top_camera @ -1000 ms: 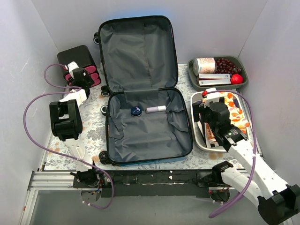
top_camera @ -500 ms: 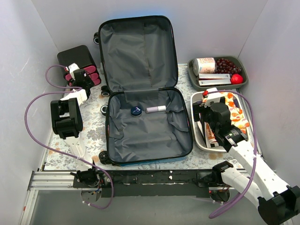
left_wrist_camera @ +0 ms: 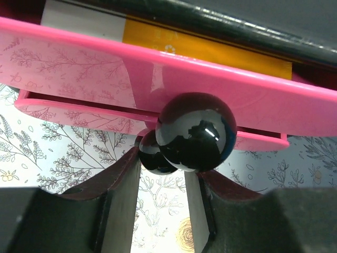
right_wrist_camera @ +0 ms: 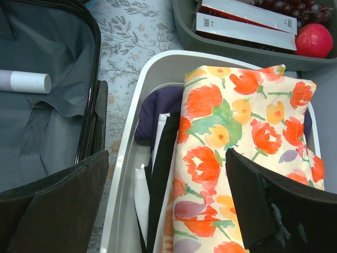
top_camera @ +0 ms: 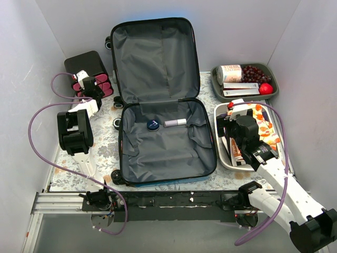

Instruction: Open, take out, and arrange the luggage

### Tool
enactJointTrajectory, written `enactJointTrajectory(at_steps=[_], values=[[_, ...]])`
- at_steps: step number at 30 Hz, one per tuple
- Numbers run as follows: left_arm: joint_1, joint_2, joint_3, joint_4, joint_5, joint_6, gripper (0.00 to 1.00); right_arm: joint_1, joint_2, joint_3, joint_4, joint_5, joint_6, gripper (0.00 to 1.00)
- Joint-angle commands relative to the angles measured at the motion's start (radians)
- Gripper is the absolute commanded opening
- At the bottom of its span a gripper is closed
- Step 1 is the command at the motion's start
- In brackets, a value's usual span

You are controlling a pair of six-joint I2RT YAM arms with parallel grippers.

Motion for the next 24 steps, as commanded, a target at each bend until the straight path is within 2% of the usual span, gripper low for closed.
enactJointTrajectory(at_steps=[1, 2, 6, 8, 18, 24], values=[[0.009, -0.005, 0.048, 0.015, -0.038, 0.006, 0.34, 0.006, -0.006, -0.004, 0.063, 0.015, -0.002, 0.98], [0.007, -0.005, 0.046, 0.017, -0.036, 0.005, 0.33, 0.006, -0.002, -0.004, 0.062, 0.013, -0.002, 0.98], [0.009, -0.012, 0.037, 0.014, -0.029, -0.008, 0.17, 0.006, -0.004, -0.002, 0.062, 0.012, -0.002, 0.98], [0.007, -0.032, 0.014, 0.014, -0.022, -0.012, 0.14, 0.006, -0.007, -0.002, 0.062, 0.012, -0.002, 0.98], [0.007, -0.238, -0.265, 0.084, -0.009, -0.149, 0.12, 0.006, -0.021, -0.007, 0.056, -0.005, 0.007, 0.98], [-0.007, -0.334, -0.364, 0.067, -0.022, -0.15, 0.16, 0.004, -0.038, -0.016, 0.063, -0.02, 0.014, 0.98]])
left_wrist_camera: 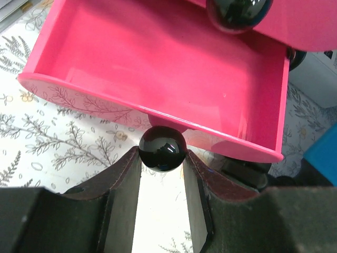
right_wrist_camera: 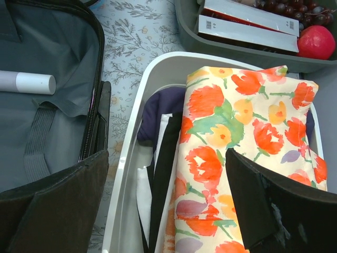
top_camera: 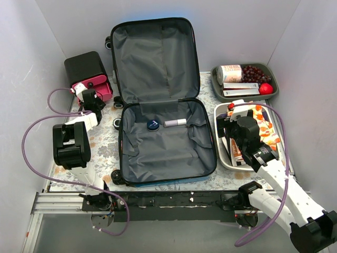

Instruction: Open, take out, and arrange the luggage

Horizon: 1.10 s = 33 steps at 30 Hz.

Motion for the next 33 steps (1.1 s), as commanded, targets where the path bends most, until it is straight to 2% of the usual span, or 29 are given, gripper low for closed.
enactJointTrajectory(at_steps=[1, 3, 8, 9, 13, 15, 19, 21, 24, 26, 27, 28, 30, 31, 33], values=[[-0.003, -0.113, -0.056, -0.011, -0.022, -0.029, 0.18, 0.006, -0.024, -0.01, 0.062, -0.016, 0.013, 0.98], [-0.008, -0.136, -0.076, -0.009, 0.001, -0.029, 0.24, 0.006, -0.021, -0.007, 0.064, -0.025, 0.015, 0.98], [-0.011, -0.142, -0.066, -0.052, 0.0, -0.032, 0.28, 0.004, -0.018, -0.009, 0.062, -0.038, 0.019, 0.98], [-0.012, -0.148, -0.068, -0.054, -0.005, -0.044, 0.31, 0.006, -0.018, -0.01, 0.062, -0.042, 0.019, 0.98], [-0.012, -0.22, -0.071, -0.084, -0.005, -0.058, 0.88, 0.006, -0.029, -0.006, 0.059, -0.047, 0.019, 0.98], [-0.012, -0.257, -0.068, -0.13, 0.004, -0.073, 0.98, 0.006, -0.035, -0.007, 0.061, -0.045, 0.019, 0.98], [-0.024, -0.343, -0.048, -0.224, 0.064, -0.116, 0.98, 0.006, -0.038, -0.009, 0.064, -0.056, 0.021, 0.98], [-0.037, -0.387, -0.019, -0.331, 0.098, -0.151, 0.98, 0.006, -0.038, -0.007, 0.065, -0.067, 0.023, 0.98], [-0.079, -0.43, 0.022, -0.423, 0.229, -0.167, 0.98, 0.006, -0.041, -0.007, 0.065, -0.081, 0.027, 0.98], [-0.194, -0.447, 0.038, -0.466, 0.251, -0.127, 0.98, 0.006, -0.047, -0.012, 0.075, -0.09, 0.029, 0.98], [-0.242, -0.455, 0.048, -0.466, 0.306, -0.086, 0.98, 0.007, -0.049, -0.015, 0.076, -0.093, 0.029, 0.98], [-0.342, -0.452, 0.055, -0.462, 0.343, -0.043, 0.98, 0.006, -0.047, -0.014, 0.076, -0.097, 0.032, 0.98], [-0.438, -0.438, 0.075, -0.451, 0.45, 0.111, 0.98, 0.007, -0.047, -0.015, 0.078, -0.114, 0.035, 0.98], [-0.522, -0.408, 0.079, -0.444, 0.478, 0.166, 0.98, 0.007, -0.049, -0.015, 0.079, -0.119, 0.039, 0.98], [-0.622, -0.352, 0.105, -0.456, 0.475, 0.276, 0.98, 0.006, -0.05, -0.017, 0.082, -0.136, 0.044, 0.98]])
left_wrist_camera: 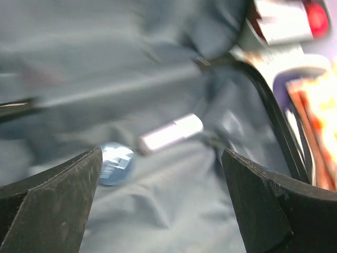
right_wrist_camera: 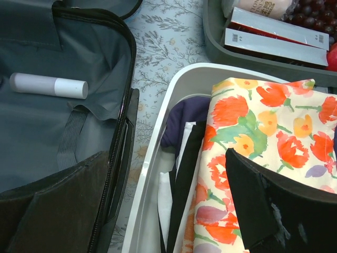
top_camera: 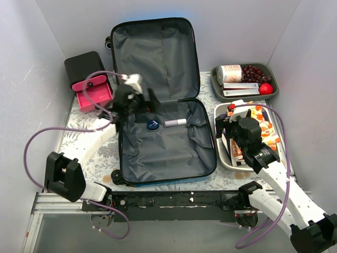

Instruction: Open, take out, and arrange the luggage

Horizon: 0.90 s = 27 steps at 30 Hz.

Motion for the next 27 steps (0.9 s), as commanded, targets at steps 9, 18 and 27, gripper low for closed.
enactJointTrajectory(at_steps=[9, 18, 27], values=[[-0.263, 0.397, 0.254, -0.107, 0.199, 0.323, 0.98, 0.007, -0.028, -0.004, 0.045, -0.054, 0.019, 0.98], [-0.271, 0.624, 0.366, -0.142, 0.29, 0.405, 0.83, 0.006, -0.031, -0.009, 0.042, -0.037, 0.019, 0.98], [-0.274, 0.687, 0.396, -0.133, 0.158, 0.4, 0.67, 0.007, -0.034, -0.007, 0.039, -0.021, 0.019, 0.98]])
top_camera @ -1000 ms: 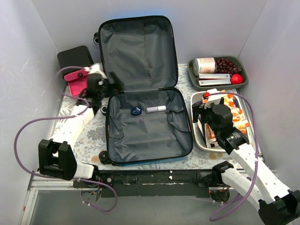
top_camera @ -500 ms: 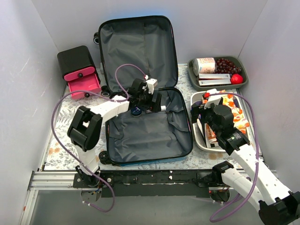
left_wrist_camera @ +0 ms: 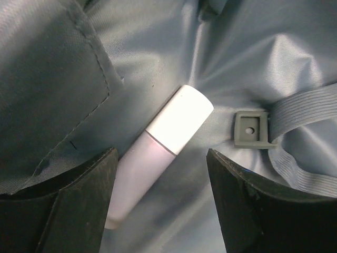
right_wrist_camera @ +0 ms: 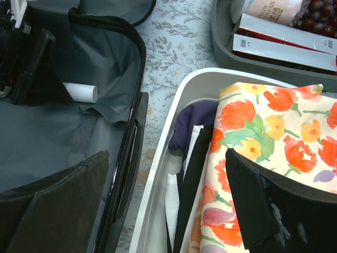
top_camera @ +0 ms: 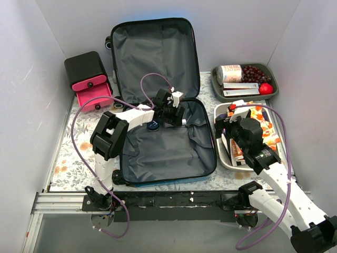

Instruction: Open, take out, and arrange the luggage

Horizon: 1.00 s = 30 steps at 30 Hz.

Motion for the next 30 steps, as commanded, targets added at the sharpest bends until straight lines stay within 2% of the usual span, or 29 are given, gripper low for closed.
enactJointTrajectory(at_steps=[1, 7, 11, 16, 17, 18, 20, 21, 25, 30], values=[[-0.007, 0.006, 0.011, -0.024, -0.1, 0.02, 0.65, 0.007, -0.015, -0.009, 0.034, 0.023, 0.003, 0.98], [-0.028, 0.014, 0.003, -0.03, -0.225, 0.041, 0.54, 0.007, -0.01, -0.009, 0.039, 0.02, 0.003, 0.98], [-0.067, 0.038, 0.011, -0.042, -0.339, 0.084, 0.53, 0.006, -0.014, -0.01, 0.037, 0.023, 0.003, 0.98], [-0.093, 0.057, 0.019, -0.071, -0.336, 0.122, 0.52, 0.007, -0.024, -0.013, 0.037, 0.03, 0.003, 0.98], [-0.096, 0.057, 0.02, -0.074, -0.336, 0.139, 0.49, 0.007, -0.027, -0.013, 0.037, 0.032, 0.003, 0.98], [-0.102, 0.055, 0.02, -0.076, -0.342, 0.142, 0.36, 0.007, -0.03, -0.016, 0.037, 0.033, 0.003, 0.98], [-0.103, 0.061, 0.026, -0.073, -0.367, 0.132, 0.18, 0.007, -0.032, -0.018, 0.039, 0.036, 0.003, 0.98], [-0.105, 0.061, 0.038, -0.073, -0.393, 0.126, 0.0, 0.006, -0.032, -0.018, 0.039, 0.036, 0.003, 0.98], [-0.105, -0.008, 0.04, -0.034, -0.402, 0.098, 0.0, 0.007, -0.033, -0.016, 0.037, 0.036, 0.003, 0.98], [-0.105, -0.213, 0.003, 0.021, -0.411, 0.073, 0.0, 0.007, -0.037, -0.015, 0.037, 0.043, 0.001, 0.98]])
